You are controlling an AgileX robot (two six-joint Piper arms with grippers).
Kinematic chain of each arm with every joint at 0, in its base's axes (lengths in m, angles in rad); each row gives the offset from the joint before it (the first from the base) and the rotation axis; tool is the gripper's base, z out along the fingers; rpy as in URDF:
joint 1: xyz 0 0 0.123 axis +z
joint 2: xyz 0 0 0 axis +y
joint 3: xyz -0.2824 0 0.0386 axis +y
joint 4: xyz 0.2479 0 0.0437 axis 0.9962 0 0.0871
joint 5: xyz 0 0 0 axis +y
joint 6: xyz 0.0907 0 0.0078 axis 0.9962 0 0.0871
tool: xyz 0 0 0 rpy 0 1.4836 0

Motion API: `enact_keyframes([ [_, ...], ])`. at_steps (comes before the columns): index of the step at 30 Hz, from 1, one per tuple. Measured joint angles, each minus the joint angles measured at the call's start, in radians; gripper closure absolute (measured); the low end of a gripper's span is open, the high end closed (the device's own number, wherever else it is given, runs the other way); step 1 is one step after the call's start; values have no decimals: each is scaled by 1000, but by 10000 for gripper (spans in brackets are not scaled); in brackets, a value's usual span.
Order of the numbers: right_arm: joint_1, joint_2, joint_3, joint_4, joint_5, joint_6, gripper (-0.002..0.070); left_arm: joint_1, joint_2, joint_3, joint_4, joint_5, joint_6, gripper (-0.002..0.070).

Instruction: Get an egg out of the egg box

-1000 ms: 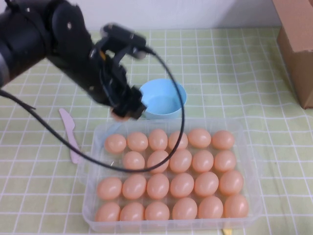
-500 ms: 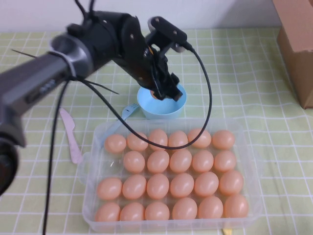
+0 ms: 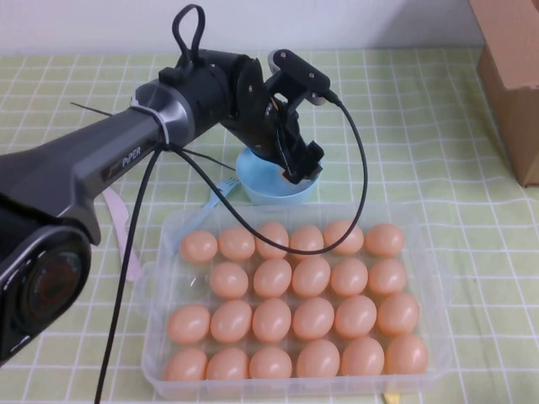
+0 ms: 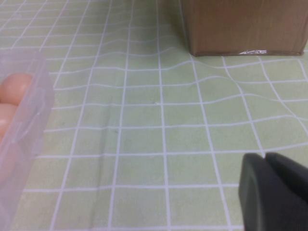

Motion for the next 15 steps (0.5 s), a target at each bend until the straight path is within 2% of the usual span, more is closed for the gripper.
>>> enact_keyframes([
  [3,0,0,0,0,0,0,694,7,0,-23,9,28,-24,84],
  [5,0,0,0,0,0,0,694,14,-4,-57,24,82,-47,106],
  [7,0,0,0,0,0,0,694,24,-17,-82,44,132,-58,204],
  [11,0,-1,0,0,0,0,694,38,-83,-97,65,229,-53,533],
  [13,0,-1,0,0,0,0,694,38,-125,-99,69,276,-42,613],
  [15,0,-1,0,0,0,0,694,38,-160,-99,69,309,-39,646],
])
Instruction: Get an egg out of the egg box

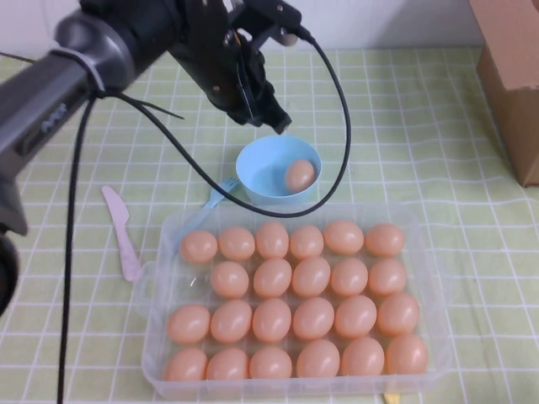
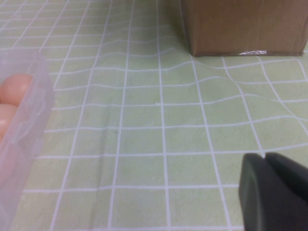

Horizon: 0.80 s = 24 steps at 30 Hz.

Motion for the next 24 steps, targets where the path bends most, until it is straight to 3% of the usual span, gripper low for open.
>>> enact_keyframes([
  [6,0,0,0,0,0,0,694,0,-128,131,-31,-47,2,674],
  [16,0,0,0,0,0,0,694,0,-648,843,-107,-571,-37,676],
  [24,0,-1,0,0,0,0,694,0,-1016,1217,-109,-808,-131,677],
])
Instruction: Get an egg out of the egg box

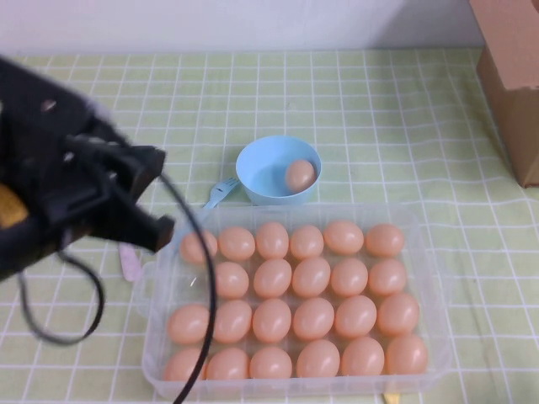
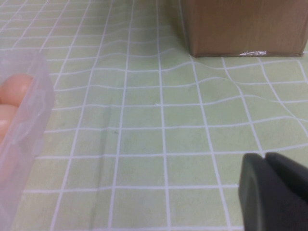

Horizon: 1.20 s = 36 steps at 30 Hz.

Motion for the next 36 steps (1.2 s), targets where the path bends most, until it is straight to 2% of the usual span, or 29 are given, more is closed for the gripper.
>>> enact_keyframes([
  [9,0,-2,0,0,0,0,694,24,-188,225,37,-79,-13,677],
  [17,0,-4,0,0,0,0,694,28,-359,588,11,-439,-37,678],
  [21,0,-4,0,0,0,0,694,46,-520,729,-37,-485,-44,678],
  [24,0,-4,0,0,0,0,694,108,-644,797,-48,-460,-44,678],
  [31,0,-4,0,0,0,0,694,374,-884,809,20,-234,-47,678],
  [36,0,-4,0,0,0,0,694,476,-1016,811,68,-41,-47,678],
])
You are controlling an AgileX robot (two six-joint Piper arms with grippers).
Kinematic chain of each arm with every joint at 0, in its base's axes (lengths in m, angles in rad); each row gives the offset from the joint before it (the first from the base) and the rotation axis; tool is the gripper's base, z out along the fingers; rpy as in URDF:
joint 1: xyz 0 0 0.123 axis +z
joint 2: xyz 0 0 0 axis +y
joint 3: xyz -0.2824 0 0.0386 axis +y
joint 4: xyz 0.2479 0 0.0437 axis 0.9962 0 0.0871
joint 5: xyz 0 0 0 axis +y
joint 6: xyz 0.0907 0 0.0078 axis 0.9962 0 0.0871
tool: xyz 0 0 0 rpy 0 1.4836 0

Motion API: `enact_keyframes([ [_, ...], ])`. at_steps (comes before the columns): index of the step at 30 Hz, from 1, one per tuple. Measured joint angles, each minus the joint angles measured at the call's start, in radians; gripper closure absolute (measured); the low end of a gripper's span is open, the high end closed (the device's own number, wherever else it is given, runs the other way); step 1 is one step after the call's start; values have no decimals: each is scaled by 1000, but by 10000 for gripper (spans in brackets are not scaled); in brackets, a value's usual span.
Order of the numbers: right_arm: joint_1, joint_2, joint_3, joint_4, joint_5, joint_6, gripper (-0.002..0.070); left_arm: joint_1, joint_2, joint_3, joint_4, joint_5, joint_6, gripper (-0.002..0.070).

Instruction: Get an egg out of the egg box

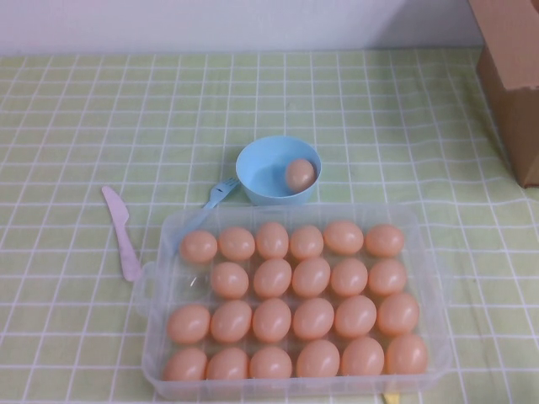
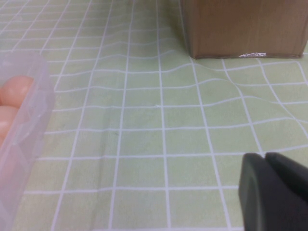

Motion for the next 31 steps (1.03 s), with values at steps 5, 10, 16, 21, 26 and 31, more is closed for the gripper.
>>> enact_keyframes([
  [5,0,0,0,0,0,0,694,12,-22,0,16,124,0,678],
  [10,0,0,0,0,0,0,694,12,-22,0,31,191,0,678],
  [16,0,0,0,0,0,0,694,12,-22,0,32,193,0,678],
  [21,0,0,0,0,0,0,694,12,-22,0,32,193,0,678],
  [26,0,0,0,0,0,0,694,12,-22,0,32,193,0,678],
  [31,0,0,0,0,0,0,694,12,-22,0,32,193,0,678],
])
